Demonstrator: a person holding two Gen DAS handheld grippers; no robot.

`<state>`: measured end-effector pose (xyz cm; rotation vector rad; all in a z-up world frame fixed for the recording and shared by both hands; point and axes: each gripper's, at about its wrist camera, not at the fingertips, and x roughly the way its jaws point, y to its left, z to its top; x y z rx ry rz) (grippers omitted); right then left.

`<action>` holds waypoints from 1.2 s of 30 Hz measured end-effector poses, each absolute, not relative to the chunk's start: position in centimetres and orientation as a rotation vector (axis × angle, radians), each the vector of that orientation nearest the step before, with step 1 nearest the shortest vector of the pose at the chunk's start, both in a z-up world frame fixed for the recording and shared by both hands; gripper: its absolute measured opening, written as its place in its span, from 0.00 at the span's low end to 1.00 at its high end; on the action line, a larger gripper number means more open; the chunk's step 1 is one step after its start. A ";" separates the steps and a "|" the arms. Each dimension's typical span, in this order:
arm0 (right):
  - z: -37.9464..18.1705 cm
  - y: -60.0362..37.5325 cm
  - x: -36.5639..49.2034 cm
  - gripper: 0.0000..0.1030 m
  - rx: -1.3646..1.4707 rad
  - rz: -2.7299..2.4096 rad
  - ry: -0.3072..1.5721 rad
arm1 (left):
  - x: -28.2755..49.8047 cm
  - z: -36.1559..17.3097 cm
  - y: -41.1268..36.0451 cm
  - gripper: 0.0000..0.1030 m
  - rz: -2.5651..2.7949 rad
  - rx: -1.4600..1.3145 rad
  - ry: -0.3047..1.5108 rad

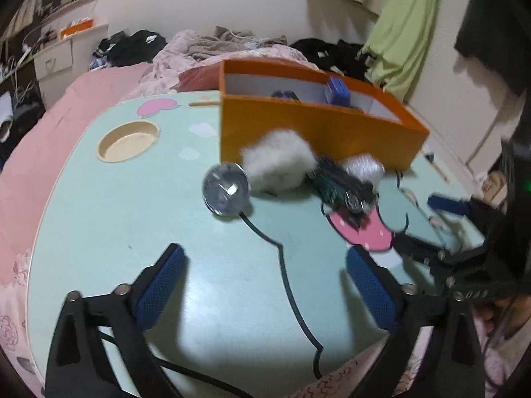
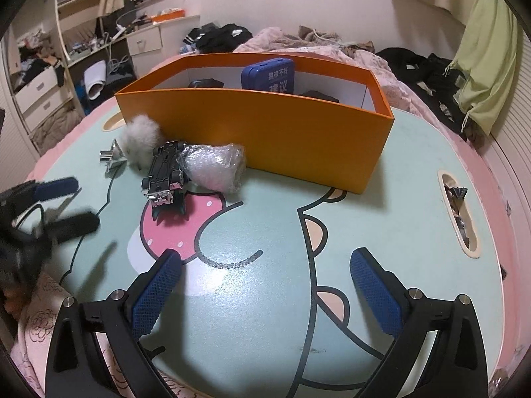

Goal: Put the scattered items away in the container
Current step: 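Grasp the silver metal cup with the left gripper while the right grasps the clear plastic bag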

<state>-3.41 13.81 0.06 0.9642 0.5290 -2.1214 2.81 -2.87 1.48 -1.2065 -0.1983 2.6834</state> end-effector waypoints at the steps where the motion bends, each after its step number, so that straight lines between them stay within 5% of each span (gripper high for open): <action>1: 0.1 13.8 -3.4 0.99 0.964 -2.121 0.529 | 2.5 2.0 -3.3 0.86 2.710 -1.191 -0.197; 5: 0.0 13.9 -3.4 0.99 0.964 -2.123 0.528 | 0.3 3.1 -4.3 0.84 2.759 -1.158 -0.149; 9: 0.4 13.7 -3.5 0.99 0.965 -2.123 0.527 | -2.0 1.6 -4.0 0.52 2.708 -1.269 -0.066; 10: 0.4 13.7 -3.5 0.99 0.964 -2.125 0.529 | -2.3 1.1 -3.7 0.51 2.688 -1.273 -0.055; 12: 0.7 13.7 -3.6 0.99 0.962 -2.127 0.515 | -1.9 1.2 -3.2 0.28 2.673 -1.237 -0.044; 20: 3.6 15.3 -5.5 0.89 0.924 -2.143 0.237 | 2.0 2.2 -2.2 0.28 2.661 -1.132 -0.055; 27: 4.2 9.8 -6.2 0.66 0.948 -2.066 0.310 | 2.4 1.5 -1.5 0.28 2.622 -1.172 -0.071; 32: 2.8 8.4 -7.2 0.61 1.012 -2.021 0.318 | 2.5 1.4 -1.3 0.28 2.621 -1.170 -0.076; 34: 1.8 8.6 -7.4 0.33 1.039 -2.009 0.302 | 2.6 1.4 -1.3 0.28 2.621 -1.167 -0.080; 36: 1.6 9.0 -7.4 0.30 1.045 -1.989 0.272 | 2.7 1.3 -1.3 0.28 2.621 -1.166 -0.085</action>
